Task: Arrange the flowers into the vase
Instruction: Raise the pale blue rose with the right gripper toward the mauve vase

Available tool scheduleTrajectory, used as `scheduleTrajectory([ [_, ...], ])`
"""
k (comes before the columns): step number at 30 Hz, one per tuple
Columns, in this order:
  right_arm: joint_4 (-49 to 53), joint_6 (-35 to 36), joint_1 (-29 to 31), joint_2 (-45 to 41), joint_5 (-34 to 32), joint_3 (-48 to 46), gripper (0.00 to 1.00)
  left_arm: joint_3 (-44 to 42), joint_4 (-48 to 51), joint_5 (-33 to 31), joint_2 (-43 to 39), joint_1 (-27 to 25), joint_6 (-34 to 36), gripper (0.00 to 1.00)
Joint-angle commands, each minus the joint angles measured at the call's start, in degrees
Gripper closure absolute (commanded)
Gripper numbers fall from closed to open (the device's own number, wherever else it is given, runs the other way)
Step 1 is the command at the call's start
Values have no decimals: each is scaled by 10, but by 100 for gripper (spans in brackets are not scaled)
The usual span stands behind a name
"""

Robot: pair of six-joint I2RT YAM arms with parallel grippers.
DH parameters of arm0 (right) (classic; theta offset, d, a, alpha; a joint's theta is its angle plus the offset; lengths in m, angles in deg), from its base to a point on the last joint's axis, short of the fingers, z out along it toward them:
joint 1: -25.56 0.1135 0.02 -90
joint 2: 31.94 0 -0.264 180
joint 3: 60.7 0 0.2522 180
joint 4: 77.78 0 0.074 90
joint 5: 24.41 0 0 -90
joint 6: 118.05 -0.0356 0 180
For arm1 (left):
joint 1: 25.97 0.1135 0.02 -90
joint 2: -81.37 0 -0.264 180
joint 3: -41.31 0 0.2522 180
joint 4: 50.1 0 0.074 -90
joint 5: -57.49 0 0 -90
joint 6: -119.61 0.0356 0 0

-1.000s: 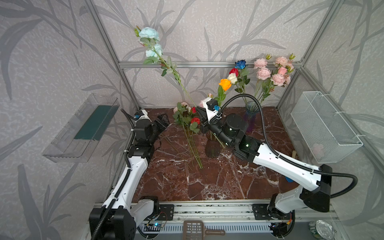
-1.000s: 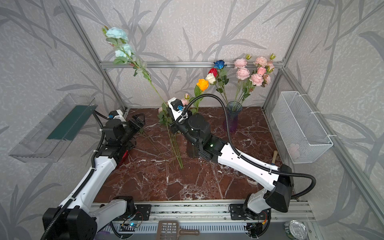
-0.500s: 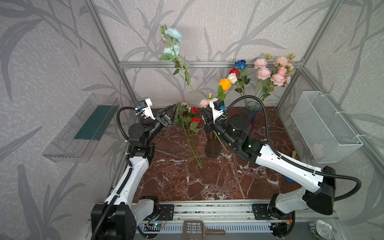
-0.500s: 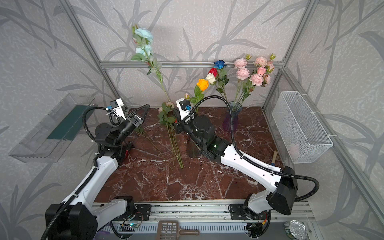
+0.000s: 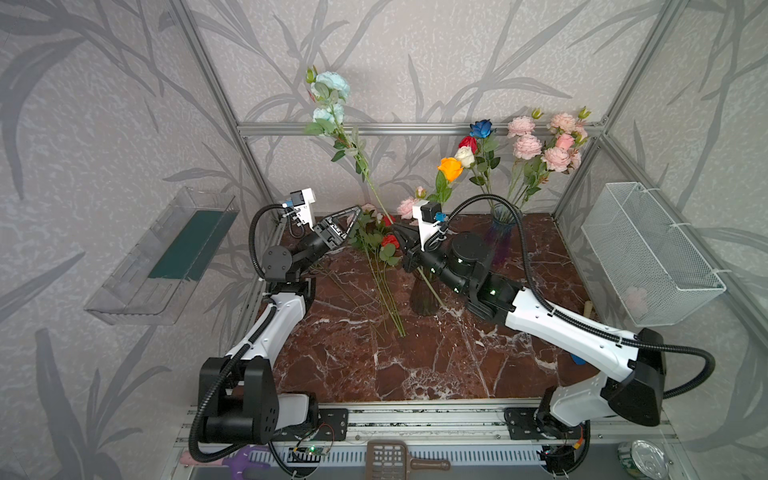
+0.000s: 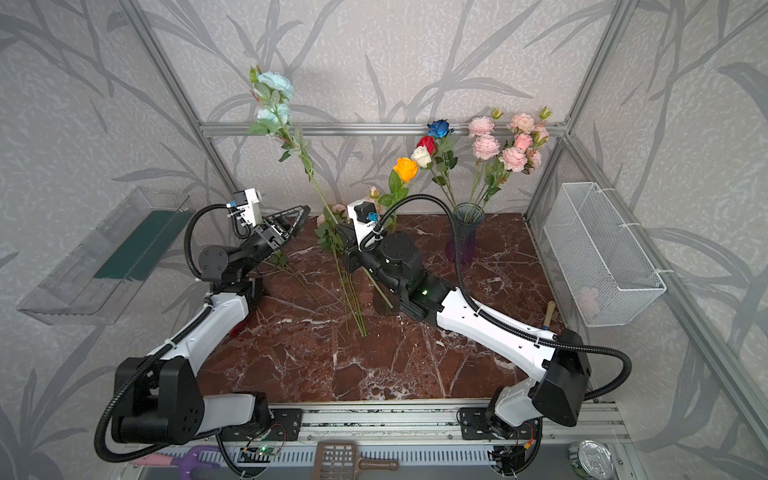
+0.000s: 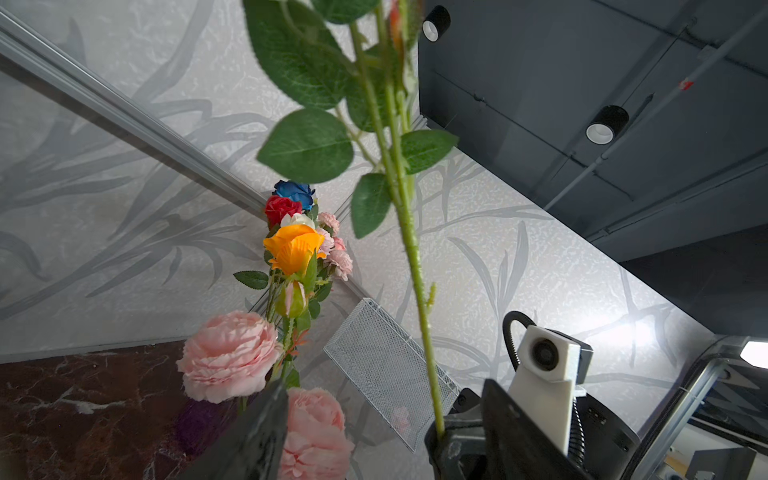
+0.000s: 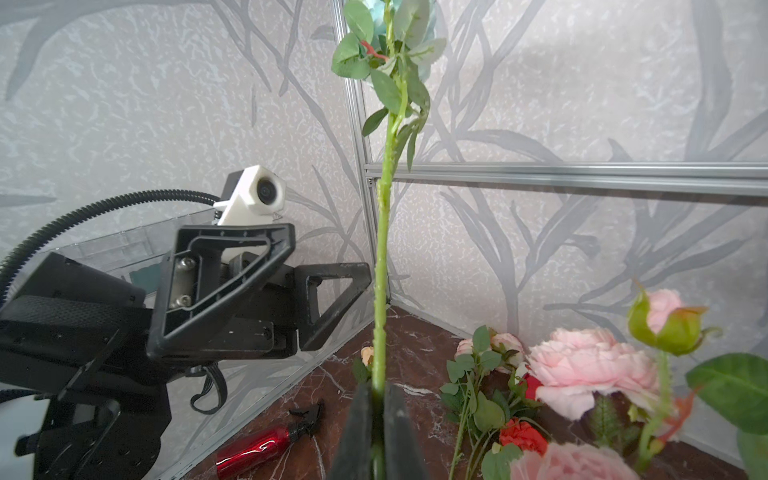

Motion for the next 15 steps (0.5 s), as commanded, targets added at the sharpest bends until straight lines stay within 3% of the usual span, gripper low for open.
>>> scheduleTrajectory([
  [1, -2, -29, 0, 14, 22, 26, 100, 20, -54, 25, -10, 0, -28, 29],
  [6, 1, -47, 1, 27, 36, 32, 100, 23, -45, 25, -7, -3, -25, 33],
  [15, 4, -65, 6, 38, 53, 37, 100, 25, -4, 15, 6, -6, -1, 51],
])
